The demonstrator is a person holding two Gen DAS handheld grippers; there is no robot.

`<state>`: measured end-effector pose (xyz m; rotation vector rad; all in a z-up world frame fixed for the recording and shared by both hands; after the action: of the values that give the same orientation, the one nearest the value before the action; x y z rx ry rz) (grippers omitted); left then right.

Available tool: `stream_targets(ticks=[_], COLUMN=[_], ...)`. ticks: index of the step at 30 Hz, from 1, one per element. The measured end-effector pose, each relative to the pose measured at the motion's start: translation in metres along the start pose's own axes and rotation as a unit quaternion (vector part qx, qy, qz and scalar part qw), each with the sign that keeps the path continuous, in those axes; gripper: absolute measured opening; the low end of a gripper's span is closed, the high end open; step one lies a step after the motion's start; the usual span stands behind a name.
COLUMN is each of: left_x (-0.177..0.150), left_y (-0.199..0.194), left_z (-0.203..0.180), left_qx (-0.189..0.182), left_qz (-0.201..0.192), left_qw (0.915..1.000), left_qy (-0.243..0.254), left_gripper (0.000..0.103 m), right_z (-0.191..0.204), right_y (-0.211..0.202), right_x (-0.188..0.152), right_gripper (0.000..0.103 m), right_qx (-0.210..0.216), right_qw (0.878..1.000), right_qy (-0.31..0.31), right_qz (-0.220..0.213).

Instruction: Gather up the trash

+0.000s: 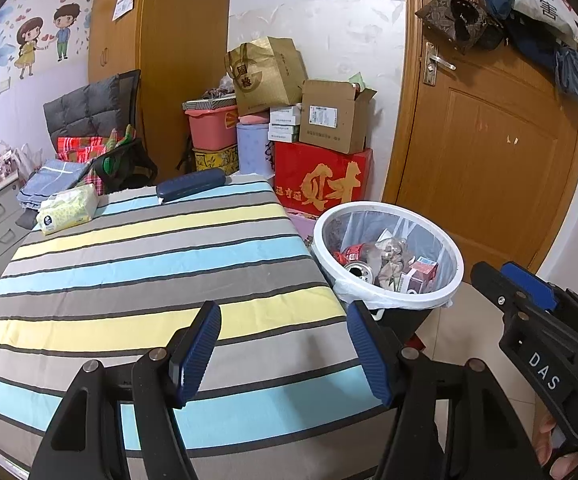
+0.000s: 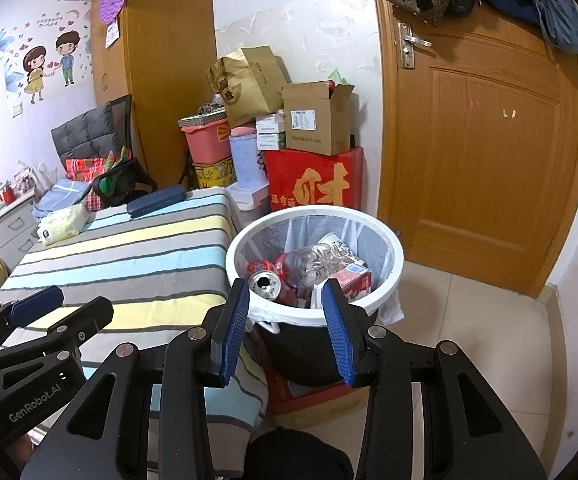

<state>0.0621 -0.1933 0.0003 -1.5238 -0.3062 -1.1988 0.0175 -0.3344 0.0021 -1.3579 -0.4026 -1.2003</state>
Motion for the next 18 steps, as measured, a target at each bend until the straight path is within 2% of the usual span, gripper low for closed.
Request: stream_targets(ticks=[18], left_x=[-0.0001], left_y=[-0.0008], left_z=[-0.0018], left_qx=[-0.004], left_qz=[-0.005], left_qw=[1.0000], left_qy=[0.001], left_gripper=[0.065], right_z=[0.0006], right_y=[0.0027], right_x=[-0.0010], right_gripper=[0.040], right_qx=[0.000], right_qw=[1.000], right_qy=[0.000], right_qz=[0.000])
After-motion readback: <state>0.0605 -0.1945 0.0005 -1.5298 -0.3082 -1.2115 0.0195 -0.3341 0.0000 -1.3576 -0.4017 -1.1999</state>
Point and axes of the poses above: each gripper's, at about its wrist camera, not at the fingertips, and y roughly the way its jaws point, z to its left, x to its top, the point moved 5 cm from there along y, roughly the way its jaws point, and after that the axes turned 13 degrees about y, right-handed, at the moved point
